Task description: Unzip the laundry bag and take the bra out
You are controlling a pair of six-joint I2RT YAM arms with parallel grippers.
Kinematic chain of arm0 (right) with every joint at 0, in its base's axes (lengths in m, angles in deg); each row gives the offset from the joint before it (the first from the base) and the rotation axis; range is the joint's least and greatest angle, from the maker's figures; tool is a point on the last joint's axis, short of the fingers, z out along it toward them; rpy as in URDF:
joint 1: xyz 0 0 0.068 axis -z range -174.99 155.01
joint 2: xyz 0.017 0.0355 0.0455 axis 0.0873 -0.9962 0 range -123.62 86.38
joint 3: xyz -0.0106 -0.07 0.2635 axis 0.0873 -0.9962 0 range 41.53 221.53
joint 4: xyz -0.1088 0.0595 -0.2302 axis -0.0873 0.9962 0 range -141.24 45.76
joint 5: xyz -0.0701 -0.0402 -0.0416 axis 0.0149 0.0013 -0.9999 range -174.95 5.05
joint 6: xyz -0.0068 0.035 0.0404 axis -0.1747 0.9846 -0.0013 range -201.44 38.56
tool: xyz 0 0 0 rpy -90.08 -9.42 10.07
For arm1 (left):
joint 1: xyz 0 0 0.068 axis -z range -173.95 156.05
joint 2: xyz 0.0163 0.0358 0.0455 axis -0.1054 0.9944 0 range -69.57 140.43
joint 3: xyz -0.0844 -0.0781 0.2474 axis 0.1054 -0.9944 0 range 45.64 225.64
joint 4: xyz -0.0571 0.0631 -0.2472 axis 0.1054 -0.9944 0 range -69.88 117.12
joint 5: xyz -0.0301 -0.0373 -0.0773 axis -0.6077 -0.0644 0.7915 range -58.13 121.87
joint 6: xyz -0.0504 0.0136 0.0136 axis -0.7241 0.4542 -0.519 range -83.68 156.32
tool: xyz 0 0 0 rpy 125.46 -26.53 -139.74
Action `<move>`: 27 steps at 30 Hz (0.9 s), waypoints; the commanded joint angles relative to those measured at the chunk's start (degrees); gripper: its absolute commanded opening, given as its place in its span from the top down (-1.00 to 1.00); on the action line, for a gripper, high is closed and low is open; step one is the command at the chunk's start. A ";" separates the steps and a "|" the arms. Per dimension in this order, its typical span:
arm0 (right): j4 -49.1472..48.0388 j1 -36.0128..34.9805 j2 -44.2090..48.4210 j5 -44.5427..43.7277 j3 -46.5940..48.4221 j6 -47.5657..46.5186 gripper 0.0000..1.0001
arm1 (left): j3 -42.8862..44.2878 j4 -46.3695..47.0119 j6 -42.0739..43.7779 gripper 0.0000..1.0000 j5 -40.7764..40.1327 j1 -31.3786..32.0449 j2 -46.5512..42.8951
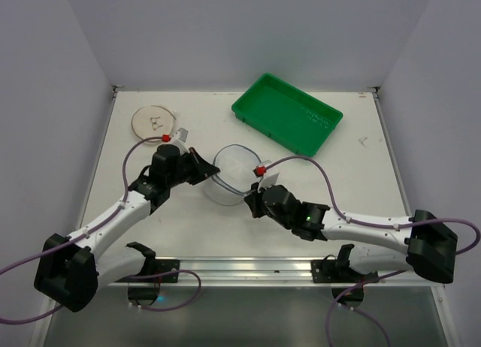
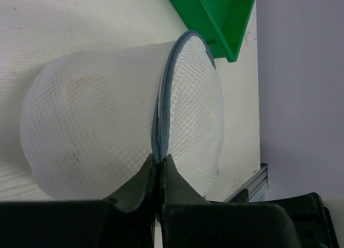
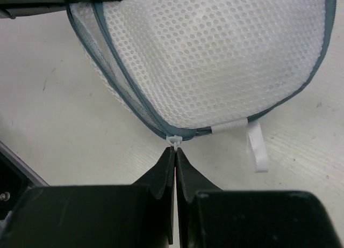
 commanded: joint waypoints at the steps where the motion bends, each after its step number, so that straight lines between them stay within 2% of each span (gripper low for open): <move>1: 3.49 -0.27 3.55 -4.01 -1.07 -1.43 1.00 | 3.71 1.06 2.98 1.00 -0.91 -1.39 1.24; 10: 9.72 0.00 5.84 -11.57 -1.08 -3.10 1.00 | 4.68 1.15 4.91 1.00 1.29 -2.19 3.09; 18: 12.02 0.44 5.58 -13.68 0.86 -4.86 1.00 | 3.90 2.46 6.14 0.96 5.06 -2.98 3.00; 20: 12.63 0.44 5.93 -13.95 1.21 -6.00 1.00 | 3.46 4.30 6.84 0.46 8.49 -2.89 2.21; 21: 12.72 0.44 6.19 -14.03 1.38 -6.61 0.98 | 3.02 5.53 7.11 0.05 9.55 -2.98 1.86; 24: 12.90 0.35 8.12 -14.73 0.95 -9.15 0.88 | 3.19 4.15 8.43 -0.35 10.00 -2.98 0.28; 27: 13.95 0.44 10.76 -16.58 -0.19 -9.78 0.68 | 3.10 2.47 10.54 -0.48 9.91 -2.98 -0.95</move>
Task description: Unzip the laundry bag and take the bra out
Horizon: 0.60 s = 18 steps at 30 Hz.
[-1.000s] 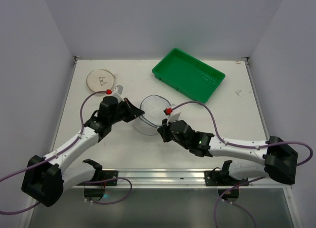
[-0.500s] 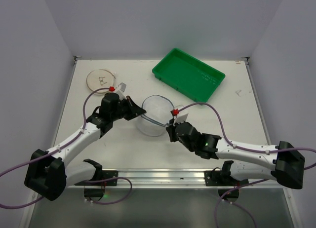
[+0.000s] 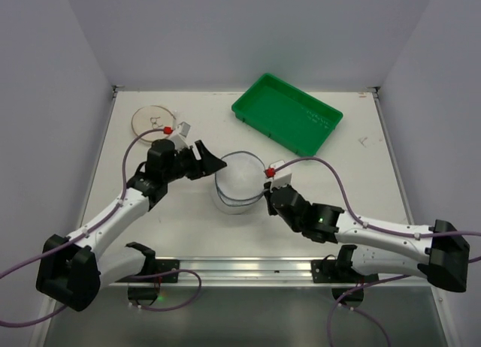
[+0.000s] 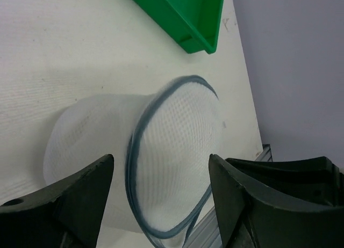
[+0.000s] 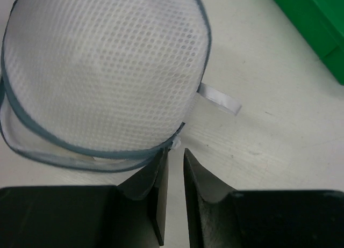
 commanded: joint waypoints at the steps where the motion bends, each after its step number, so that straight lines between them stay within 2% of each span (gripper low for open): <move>1: 1.71 0.22 4.01 -4.65 -0.35 -2.46 0.57 | 0.70 0.48 4.39 -0.50 2.10 -0.35 -2.98; 4: 2.76 0.22 8.05 -4.92 -1.32 -1.58 0.35 | 0.43 -0.58 6.24 -0.54 1.32 -0.35 -4.57; 10: 7.24 0.22 12.45 -0.28 1.75 -0.61 0.14 | 4.03 -7.60 12.48 -0.63 0.35 -0.53 -5.19; 12: 7.60 0.13 10.53 1.06 4.47 -0.70 0.08 | 5.43 -10.32 13.28 -0.63 -0.53 -1.23 -4.66; 13: 7.87 0.22 9.48 1.67 5.53 -0.88 -0.04 | 5.70 -11.03 13.63 -0.63 -1.58 -1.58 -4.23; 15: 7.95 0.04 7.10 1.94 8.95 -1.75 -0.11 | 5.45 -12.26 14.07 -0.65 -2.37 -3.51 -3.96; 18: 7.00 -0.31 1.57 3.43 13.53 -3.68 -0.15 | 3.78 -11.66 13.55 -0.67 0.42 -10.35 -3.78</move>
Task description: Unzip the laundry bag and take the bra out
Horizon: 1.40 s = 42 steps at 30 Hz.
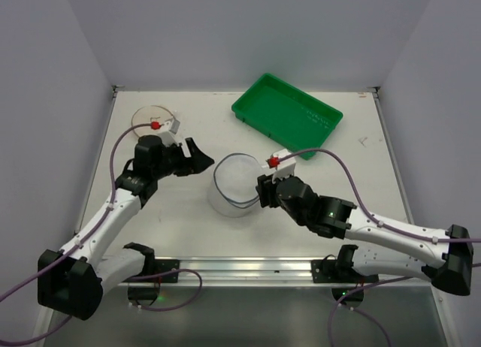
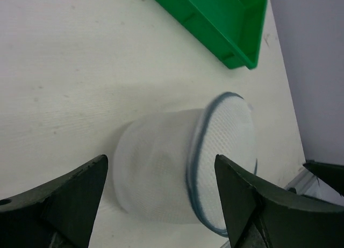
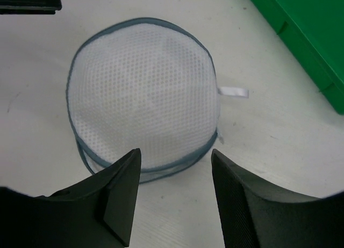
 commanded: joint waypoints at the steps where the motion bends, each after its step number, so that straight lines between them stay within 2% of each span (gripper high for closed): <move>1: -2.08 -1.11 -6.30 2.56 6.65 -2.96 -0.14 | -0.16 -1.47 0.50 -0.68 2.13 -7.72 0.76; 2: -2.52 -1.56 -7.72 3.43 8.75 -3.67 -0.13 | -1.73 -0.94 -0.30 -0.68 3.45 -12.26 0.94; 5: -2.79 -3.75 -13.70 3.27 13.84 -5.87 -0.12 | -5.94 1.43 -2.93 -0.67 10.04 -20.81 2.70; 8: -2.27 -6.04 -19.75 1.60 19.28 -7.19 -0.14 | -12.00 7.84 -5.92 -0.66 16.72 -24.61 3.75; 9: -1.83 -6.48 -21.60 -1.19 20.79 -6.84 -0.15 | -13.07 11.42 -6.28 -0.66 17.43 -24.70 4.02; 14: 4.32 -10.08 -32.42 -11.49 32.38 -4.12 -0.28 | -16.60 14.18 -6.90 -0.68 18.67 -24.79 5.95; 24: 11.62 -11.40 -47.10 -23.36 42.86 -0.78 -0.23 | -16.78 13.13 -6.37 -0.71 19.29 -24.79 3.84; 31: 13.81 -11.49 -50.27 -27.05 44.71 -0.16 -0.08 | -16.69 13.21 -6.10 -0.71 19.46 -24.70 4.19; 42: 13.47 -11.49 -50.45 -28.20 44.71 0.19 0.33 | -17.04 13.92 -6.81 -0.72 19.46 -24.70 3.76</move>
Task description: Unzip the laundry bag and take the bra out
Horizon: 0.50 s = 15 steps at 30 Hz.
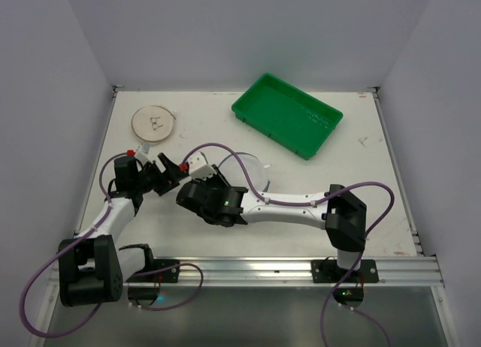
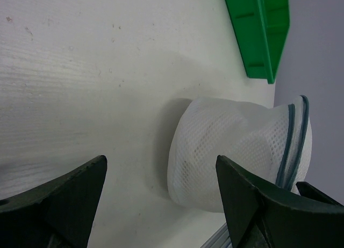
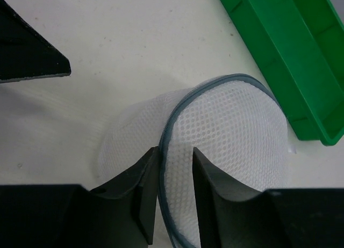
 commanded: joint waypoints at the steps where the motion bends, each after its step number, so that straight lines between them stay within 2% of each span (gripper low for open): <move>1: -0.10 -0.28 0.19 -3.41 2.16 1.42 0.35 | -0.01 2.38 -0.56 -0.72 2.13 -0.33 -1.10; 15: -0.90 -0.37 0.90 -2.54 2.42 0.45 0.88 | -0.01 1.94 -1.44 -0.71 2.30 -0.33 -3.38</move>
